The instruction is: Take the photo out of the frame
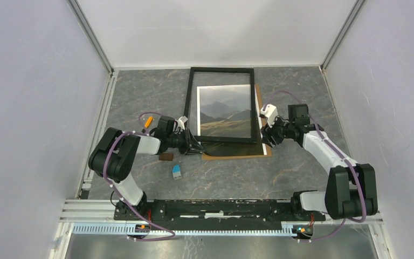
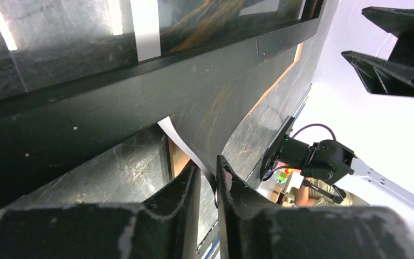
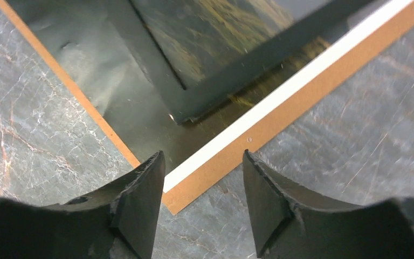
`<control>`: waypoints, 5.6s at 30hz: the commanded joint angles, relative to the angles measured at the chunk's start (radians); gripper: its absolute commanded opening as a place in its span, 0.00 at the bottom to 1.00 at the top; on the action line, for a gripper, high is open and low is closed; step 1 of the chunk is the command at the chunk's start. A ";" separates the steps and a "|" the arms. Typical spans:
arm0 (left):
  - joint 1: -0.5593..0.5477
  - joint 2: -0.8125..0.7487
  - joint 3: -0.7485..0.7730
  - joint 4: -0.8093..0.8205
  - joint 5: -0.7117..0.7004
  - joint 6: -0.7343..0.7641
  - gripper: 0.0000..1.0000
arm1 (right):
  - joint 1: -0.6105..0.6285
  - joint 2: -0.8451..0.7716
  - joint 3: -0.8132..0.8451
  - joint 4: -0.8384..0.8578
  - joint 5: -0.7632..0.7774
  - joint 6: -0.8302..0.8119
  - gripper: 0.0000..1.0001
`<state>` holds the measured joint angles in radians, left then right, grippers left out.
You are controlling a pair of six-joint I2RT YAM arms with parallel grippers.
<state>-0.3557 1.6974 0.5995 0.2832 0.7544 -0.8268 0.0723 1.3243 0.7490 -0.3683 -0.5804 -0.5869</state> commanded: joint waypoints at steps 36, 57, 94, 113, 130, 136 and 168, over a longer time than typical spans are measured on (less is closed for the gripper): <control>0.012 -0.208 0.017 -0.120 0.290 -0.198 0.03 | 0.797 -0.167 -0.196 0.263 0.693 -0.222 0.00; 0.225 -0.447 0.335 -0.594 0.221 0.180 1.00 | 0.796 -0.350 0.262 -0.263 0.528 -0.309 0.00; 0.402 -0.443 0.452 -0.748 -0.047 0.312 1.00 | 0.680 -0.033 0.744 0.313 1.070 -0.577 0.00; 0.413 -0.363 0.441 -0.688 -0.057 0.310 1.00 | 0.554 0.279 0.889 0.460 0.915 -0.534 0.00; 0.431 -0.332 0.434 -0.711 -0.087 0.364 1.00 | 0.678 0.307 0.208 0.584 0.758 -0.381 0.00; 0.431 -0.296 0.455 -0.721 -0.106 0.402 1.00 | 0.690 0.350 0.184 0.589 0.728 -0.364 0.00; 0.200 0.243 0.903 -0.748 -0.373 0.655 1.00 | -0.109 0.420 0.463 -0.050 -0.070 0.343 0.98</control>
<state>-0.1356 1.8950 1.4399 -0.4644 0.4450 -0.2440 0.0807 1.6859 1.2533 -0.3687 -0.5289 -0.3843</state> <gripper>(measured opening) 0.994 0.979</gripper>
